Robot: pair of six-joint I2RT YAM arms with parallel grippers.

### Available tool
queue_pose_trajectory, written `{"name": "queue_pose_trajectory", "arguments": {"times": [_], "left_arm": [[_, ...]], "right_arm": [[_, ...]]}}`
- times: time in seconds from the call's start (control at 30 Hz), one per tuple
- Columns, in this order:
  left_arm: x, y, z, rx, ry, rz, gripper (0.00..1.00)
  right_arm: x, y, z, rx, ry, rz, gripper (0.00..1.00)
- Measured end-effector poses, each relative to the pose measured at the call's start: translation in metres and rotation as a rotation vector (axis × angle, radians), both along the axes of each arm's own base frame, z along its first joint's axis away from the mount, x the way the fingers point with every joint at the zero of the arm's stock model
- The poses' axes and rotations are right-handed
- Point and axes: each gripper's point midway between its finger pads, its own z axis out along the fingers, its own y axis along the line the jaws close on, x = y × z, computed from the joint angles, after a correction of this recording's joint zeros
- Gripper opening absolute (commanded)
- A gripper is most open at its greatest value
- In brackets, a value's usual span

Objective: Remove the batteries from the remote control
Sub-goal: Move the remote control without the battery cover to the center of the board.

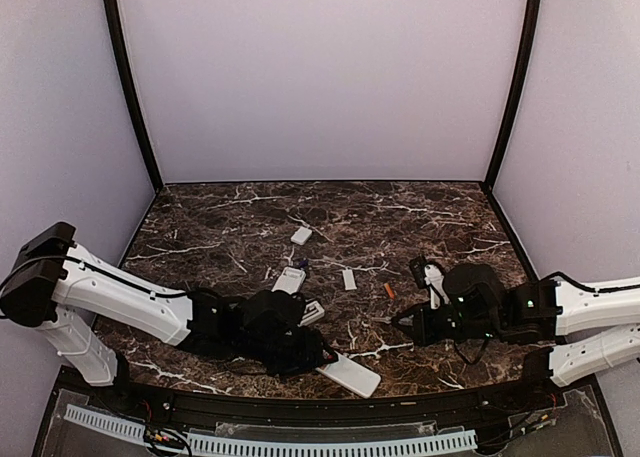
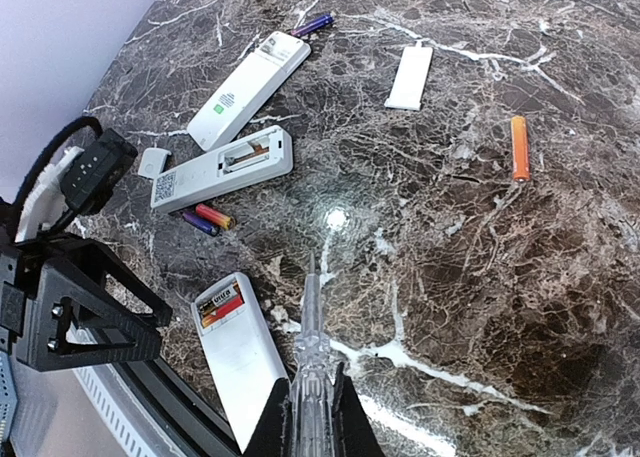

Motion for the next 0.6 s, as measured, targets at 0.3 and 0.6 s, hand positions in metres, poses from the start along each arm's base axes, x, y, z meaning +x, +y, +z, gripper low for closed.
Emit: {"name": "queue_pose_trajectory", "arguments": {"times": [0.3,0.6], "left_arm": [[-0.017,-0.003,-0.015,0.022,0.052,0.018,0.6],[-0.009,0.005,-0.024,0.018,0.05,0.077,0.61]], "right_arm": [[0.003,0.006,0.008,0.035,-0.019,0.001,0.0],[0.004,0.009,0.002,0.025,-0.013,0.002,0.0]]}}
